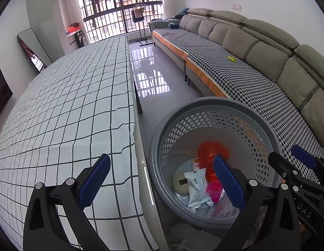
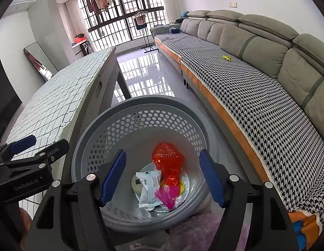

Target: Collect trash

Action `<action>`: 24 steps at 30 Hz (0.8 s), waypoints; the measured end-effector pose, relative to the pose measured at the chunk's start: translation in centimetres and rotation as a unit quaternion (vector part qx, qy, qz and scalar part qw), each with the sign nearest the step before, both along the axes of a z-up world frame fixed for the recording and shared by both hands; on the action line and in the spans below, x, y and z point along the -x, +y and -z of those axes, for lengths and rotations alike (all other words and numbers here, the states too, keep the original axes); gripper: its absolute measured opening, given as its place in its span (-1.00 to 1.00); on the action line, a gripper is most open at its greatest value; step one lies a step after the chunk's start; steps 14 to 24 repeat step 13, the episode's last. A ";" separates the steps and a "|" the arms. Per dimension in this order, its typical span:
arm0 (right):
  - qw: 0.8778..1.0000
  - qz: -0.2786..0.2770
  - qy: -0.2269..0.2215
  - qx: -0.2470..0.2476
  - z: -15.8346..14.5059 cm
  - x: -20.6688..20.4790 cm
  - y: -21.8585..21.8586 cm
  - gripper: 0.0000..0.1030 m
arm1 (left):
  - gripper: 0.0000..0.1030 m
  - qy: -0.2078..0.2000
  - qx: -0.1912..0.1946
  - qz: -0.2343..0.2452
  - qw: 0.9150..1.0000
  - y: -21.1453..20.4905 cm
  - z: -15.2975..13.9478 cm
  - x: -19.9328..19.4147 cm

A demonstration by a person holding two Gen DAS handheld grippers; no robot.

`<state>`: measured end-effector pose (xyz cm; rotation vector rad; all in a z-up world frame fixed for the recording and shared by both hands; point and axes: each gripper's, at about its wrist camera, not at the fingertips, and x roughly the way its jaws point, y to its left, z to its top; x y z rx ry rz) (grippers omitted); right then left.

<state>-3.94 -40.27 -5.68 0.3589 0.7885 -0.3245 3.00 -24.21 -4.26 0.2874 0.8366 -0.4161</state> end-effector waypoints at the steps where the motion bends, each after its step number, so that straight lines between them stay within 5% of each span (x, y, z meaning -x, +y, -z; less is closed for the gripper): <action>1: 1.000 0.000 0.000 0.000 0.0 0.0 0.0 0.34 | 0.88 0.000 0.001 0.001 1.000 0.0 0.0 0.0; 24: 1.000 -0.002 0.001 0.001 0.0 0.0 0.2 0.34 | 0.88 0.007 0.005 -0.003 1.000 0.2 -0.2 -0.2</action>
